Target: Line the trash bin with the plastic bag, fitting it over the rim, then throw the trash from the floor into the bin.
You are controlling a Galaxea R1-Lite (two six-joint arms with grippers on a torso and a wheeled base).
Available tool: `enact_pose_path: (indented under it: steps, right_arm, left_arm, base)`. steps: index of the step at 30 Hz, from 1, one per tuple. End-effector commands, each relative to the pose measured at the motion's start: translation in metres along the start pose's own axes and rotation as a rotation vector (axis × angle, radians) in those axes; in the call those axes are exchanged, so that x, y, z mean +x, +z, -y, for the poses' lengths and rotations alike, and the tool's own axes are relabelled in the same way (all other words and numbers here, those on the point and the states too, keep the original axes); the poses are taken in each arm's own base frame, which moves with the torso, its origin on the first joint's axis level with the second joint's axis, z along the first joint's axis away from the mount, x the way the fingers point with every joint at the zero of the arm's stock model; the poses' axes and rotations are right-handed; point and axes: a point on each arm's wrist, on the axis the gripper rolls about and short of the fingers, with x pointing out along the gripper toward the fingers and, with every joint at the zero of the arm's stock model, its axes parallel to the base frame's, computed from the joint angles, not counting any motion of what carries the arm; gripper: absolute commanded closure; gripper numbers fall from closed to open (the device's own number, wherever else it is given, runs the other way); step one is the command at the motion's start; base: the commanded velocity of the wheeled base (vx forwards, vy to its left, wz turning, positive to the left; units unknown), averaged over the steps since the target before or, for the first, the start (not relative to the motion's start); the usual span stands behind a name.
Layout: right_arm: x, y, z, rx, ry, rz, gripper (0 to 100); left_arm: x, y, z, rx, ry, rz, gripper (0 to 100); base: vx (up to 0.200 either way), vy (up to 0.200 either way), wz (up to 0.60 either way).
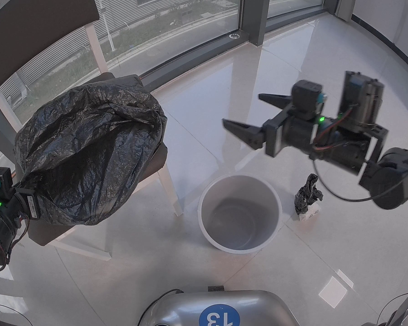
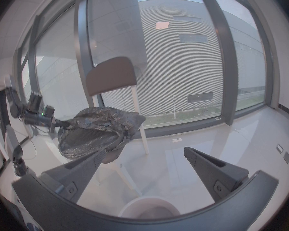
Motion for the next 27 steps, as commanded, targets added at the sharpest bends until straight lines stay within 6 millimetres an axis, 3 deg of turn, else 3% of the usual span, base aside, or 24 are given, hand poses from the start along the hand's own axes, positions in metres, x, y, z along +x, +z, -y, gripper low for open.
enact_pose_path:
  steps: [1, 8, 21, 27]
  right_arm:
    - [0.053, -0.042, -0.037, -0.059, 0.082, -0.075, 0]
    - [0.075, -0.045, -0.033, -0.065, 0.075, -0.055, 0]
    - [0.098, -0.020, -0.029, -0.065, 0.081, -0.066, 0]
    - [0.116, -0.025, -0.028, -0.064, 0.086, -0.075, 0]
  left_arm:
    - [-0.011, -0.002, 0.004, -0.001, -0.091, 0.031, 100]
    - [-0.015, -0.010, 0.006, 0.012, -0.131, 0.020, 100]
    - [-0.024, -0.021, 0.005, 0.024, -0.210, -0.001, 100]
    - [-0.022, -0.019, 0.005, 0.023, -0.208, -0.002, 100]
  base:
    - [0.000, 0.000, 0.00]
    - [0.000, 0.000, 0.00]
    - [0.000, 0.000, 0.00]
    - [0.000, 0.000, 0.00]
